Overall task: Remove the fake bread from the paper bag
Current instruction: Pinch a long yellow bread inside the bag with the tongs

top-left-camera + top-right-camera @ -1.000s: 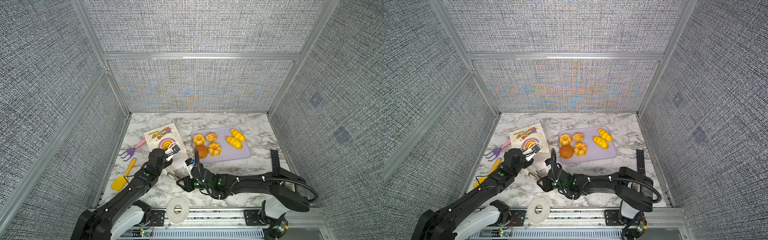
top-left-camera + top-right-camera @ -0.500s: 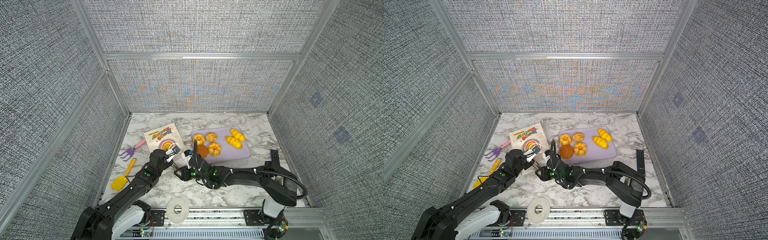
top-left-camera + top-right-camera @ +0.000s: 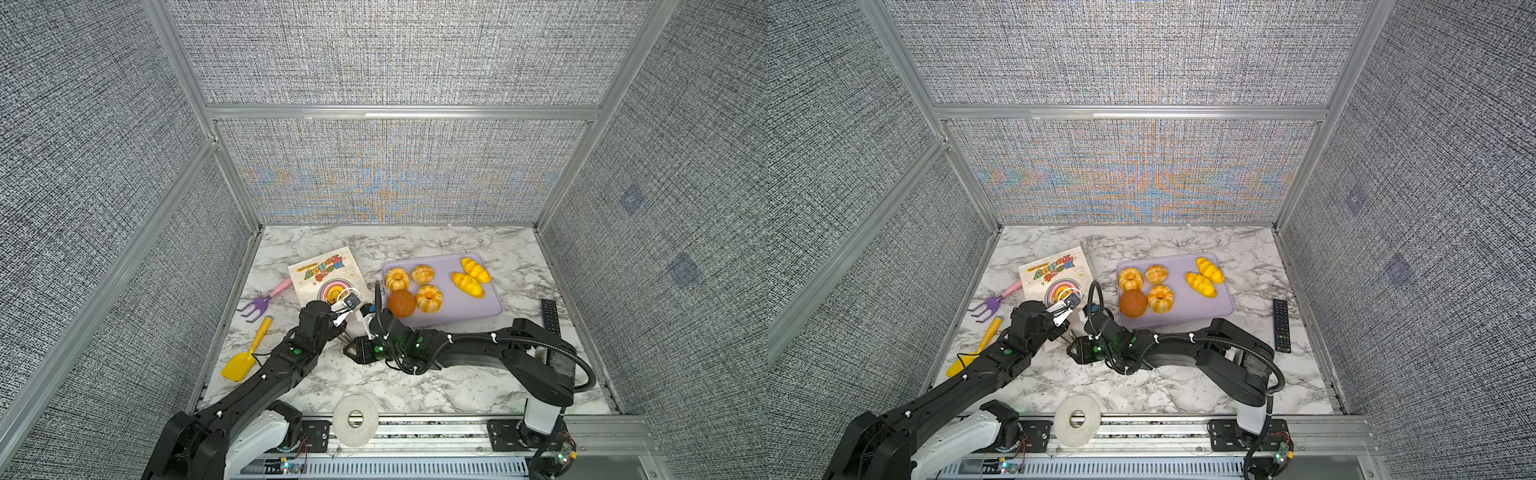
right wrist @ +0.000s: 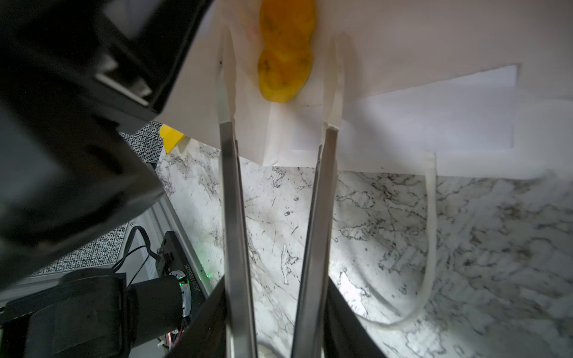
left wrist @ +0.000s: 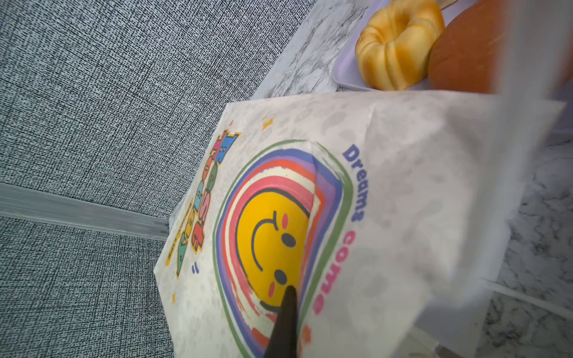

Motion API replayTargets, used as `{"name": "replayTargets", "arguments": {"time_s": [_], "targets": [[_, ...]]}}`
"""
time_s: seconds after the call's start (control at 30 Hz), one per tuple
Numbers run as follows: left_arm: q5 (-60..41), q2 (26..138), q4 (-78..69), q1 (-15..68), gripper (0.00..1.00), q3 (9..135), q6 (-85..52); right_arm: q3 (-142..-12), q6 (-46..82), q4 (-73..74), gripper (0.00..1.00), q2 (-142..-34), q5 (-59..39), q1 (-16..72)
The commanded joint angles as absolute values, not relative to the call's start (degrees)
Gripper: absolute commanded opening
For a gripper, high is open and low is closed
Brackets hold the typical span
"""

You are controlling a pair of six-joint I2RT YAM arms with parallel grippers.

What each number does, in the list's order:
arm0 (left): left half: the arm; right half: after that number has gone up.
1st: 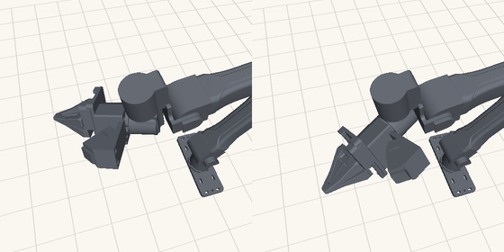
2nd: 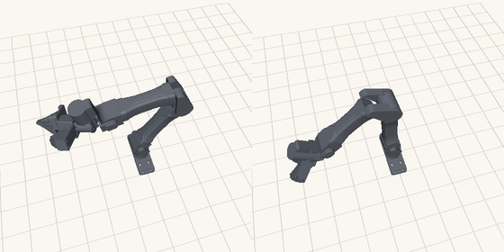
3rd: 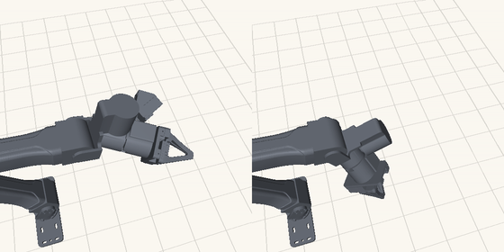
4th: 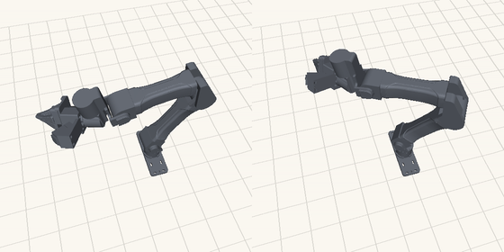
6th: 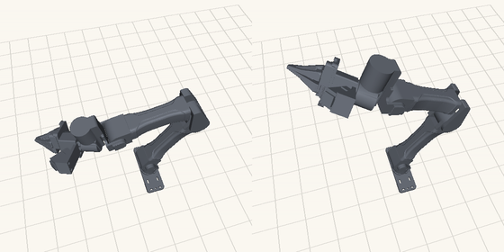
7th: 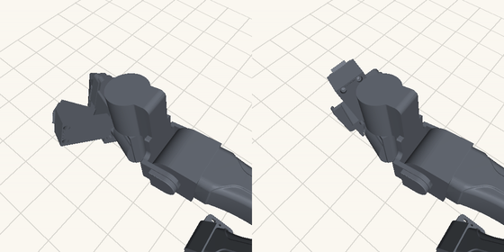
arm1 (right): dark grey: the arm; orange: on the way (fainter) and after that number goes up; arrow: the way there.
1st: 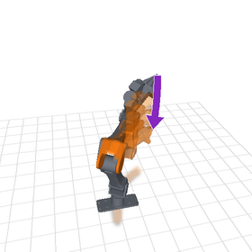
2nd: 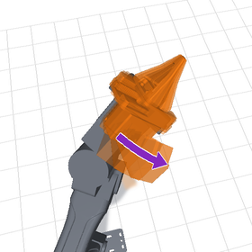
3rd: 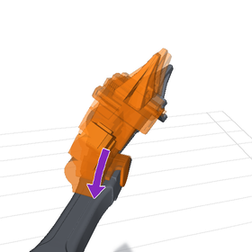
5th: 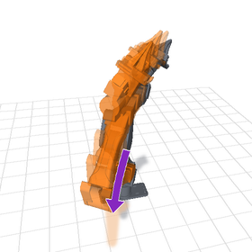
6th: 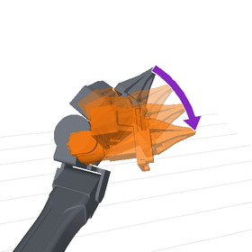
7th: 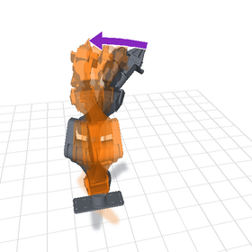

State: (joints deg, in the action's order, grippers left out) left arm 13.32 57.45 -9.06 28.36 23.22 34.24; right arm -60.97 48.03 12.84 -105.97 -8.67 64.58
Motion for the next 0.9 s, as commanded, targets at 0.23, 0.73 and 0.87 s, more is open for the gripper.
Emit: {"name": "replayTargets", "arguments": {"time_s": [0.23,0.73,0.87], "targets": [[10.3,57.2,-12.5,28.4,0.0,21.9,30.4,-66.6,48.2,7.0,0.29,-109.5,-10.5,64.6],[9.3,56.6,-11.6,28.4,0.0,21.9,30.3,-63.7,46.4,0.9,0.0,-100.3,-7.0,63.5],[9.5,56.4,-11.4,28.3,0.0,21.9,30.1,-61.7,46.5,-0.5,0.0,-97.6,-7.4,62.5]]}}
